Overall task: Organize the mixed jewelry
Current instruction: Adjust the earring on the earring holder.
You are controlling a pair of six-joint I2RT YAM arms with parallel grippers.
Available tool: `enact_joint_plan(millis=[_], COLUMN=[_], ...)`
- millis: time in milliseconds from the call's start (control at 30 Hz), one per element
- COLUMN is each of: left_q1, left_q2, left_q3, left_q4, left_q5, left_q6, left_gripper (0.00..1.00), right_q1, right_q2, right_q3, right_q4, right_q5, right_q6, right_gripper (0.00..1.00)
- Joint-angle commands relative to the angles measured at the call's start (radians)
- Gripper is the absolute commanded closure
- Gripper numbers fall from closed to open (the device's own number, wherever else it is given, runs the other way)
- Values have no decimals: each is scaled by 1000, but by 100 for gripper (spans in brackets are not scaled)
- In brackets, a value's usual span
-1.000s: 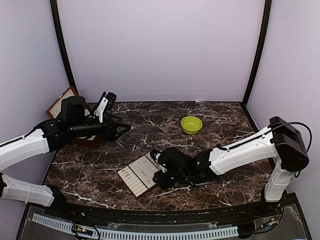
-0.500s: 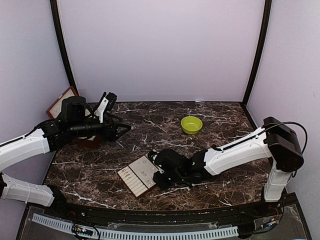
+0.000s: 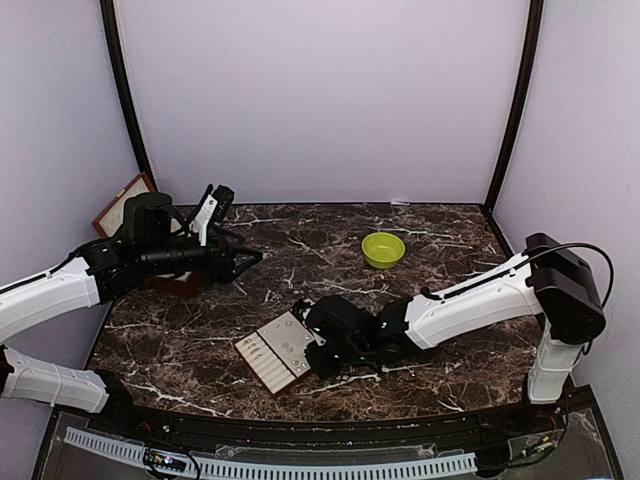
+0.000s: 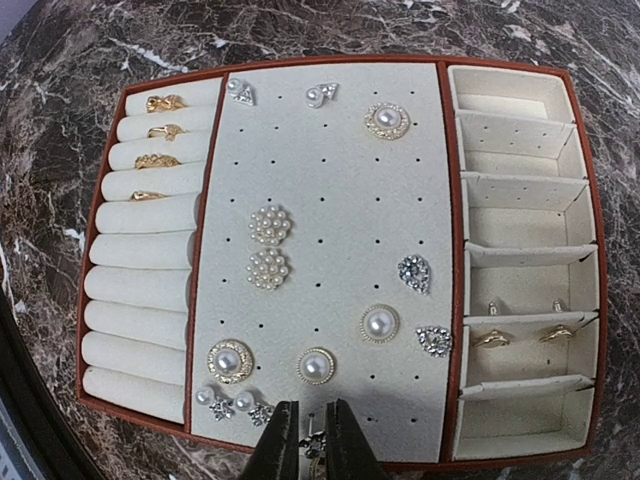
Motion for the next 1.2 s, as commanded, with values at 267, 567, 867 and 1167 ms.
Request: enact_joint_plan(millis=[267, 567, 867, 1167], left_q1=[3, 4, 3, 3], left_q2=[-3, -6, -8, -11], left_q3=[30, 30, 30, 30], left_q4=[1, 1, 0, 0], left_q5=[20, 23, 26, 26], left_q6=[3, 2, 2, 2], left_gripper=[31, 31, 32, 31], right_q1=[6, 11, 15, 16], right_q2=[29, 54, 57, 67], right_q3=[50, 80, 80, 72], right_q4=[-29, -53, -49, -31], right_q5=[20, 21, 40, 42], right_q6=[-17, -21, 3, 30], right_gripper=[90, 97, 96, 96])
